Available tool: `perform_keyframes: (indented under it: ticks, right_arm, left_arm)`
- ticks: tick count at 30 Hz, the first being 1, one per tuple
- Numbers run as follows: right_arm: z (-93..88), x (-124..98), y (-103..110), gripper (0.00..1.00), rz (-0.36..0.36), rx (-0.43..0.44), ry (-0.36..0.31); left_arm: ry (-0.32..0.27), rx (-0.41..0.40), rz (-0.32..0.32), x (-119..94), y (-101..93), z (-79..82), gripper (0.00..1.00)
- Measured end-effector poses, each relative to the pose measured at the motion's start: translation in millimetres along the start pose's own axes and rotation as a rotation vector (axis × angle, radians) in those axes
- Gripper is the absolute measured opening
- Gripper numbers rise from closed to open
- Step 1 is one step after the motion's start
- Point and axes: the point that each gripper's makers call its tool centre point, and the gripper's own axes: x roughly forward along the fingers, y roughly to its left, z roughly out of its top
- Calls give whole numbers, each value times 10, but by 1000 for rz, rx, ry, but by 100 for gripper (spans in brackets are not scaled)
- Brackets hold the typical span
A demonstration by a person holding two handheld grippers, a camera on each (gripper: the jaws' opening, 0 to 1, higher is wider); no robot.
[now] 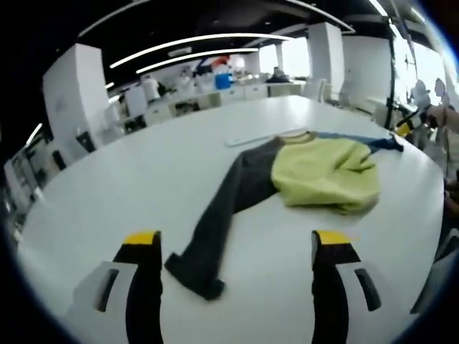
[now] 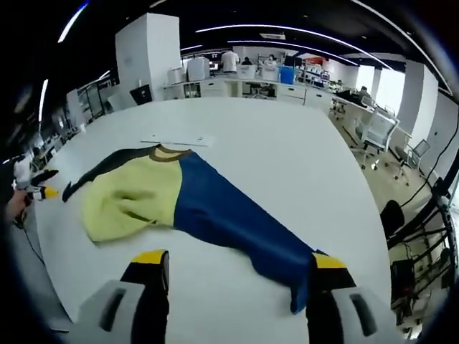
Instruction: Fold the garment on the visible template until the final outline fits inside the template.
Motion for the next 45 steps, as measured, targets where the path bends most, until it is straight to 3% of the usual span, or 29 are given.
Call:
perform_keyframes:
  ticks: [8,19,35,45]
  right_arm:
    - [113,-29,492,80,104,-66,-34]
    - [130,-28,1143,81,256,-137,-44]
    - [226,72,1975,75,444,-314,-69]
    - [260,330,2405,74,531,-414,-80]
  left_arm:
    - [-53,-59,-86,-77,-296,119,99]
    - [-70,-55,-153,-132,-545,252,99]
    - [-36,-38,-199,-260,-776,114,99]
    - [-31,-68,-211,-305,-809,84,99]
